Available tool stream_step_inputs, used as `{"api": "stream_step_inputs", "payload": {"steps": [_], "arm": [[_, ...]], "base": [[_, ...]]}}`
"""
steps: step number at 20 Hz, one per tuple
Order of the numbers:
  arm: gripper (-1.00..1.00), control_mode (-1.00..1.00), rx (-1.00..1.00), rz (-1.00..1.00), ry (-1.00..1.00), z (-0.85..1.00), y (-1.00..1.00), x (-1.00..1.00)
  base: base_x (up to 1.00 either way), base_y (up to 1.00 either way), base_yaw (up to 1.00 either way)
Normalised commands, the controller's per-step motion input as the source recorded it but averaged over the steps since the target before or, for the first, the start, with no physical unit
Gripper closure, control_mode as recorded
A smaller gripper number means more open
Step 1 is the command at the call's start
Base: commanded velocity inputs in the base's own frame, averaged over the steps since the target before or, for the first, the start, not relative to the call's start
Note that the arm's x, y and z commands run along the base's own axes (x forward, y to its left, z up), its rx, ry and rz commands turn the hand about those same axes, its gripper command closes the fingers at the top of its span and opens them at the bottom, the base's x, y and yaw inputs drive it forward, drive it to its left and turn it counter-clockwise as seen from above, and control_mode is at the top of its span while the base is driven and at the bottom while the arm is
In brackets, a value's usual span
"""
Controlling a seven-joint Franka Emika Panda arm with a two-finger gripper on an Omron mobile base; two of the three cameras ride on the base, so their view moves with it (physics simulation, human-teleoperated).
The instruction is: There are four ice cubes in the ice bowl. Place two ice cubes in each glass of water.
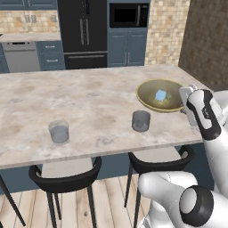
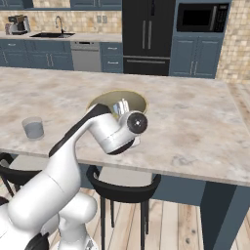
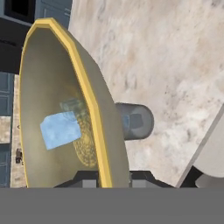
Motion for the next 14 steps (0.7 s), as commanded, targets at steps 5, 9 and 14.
{"api": "stream_step_inputs", "payload": {"steps": [5, 9, 14], "arm": [[1.00, -1.00, 0.00, 0.00, 0.01, 0.00, 0.28, 0.00], [1.00, -1.00, 0.00, 0.00, 0.18, 0.00, 0.67, 0.00], [1.00, -1.00, 0.01, 0.00, 0.07, 0.00, 0.40, 0.00]], "base": [[0.00, 0.00, 0.00], [0.00, 0.00, 0.00], [0.00, 0.00, 0.00]]}}
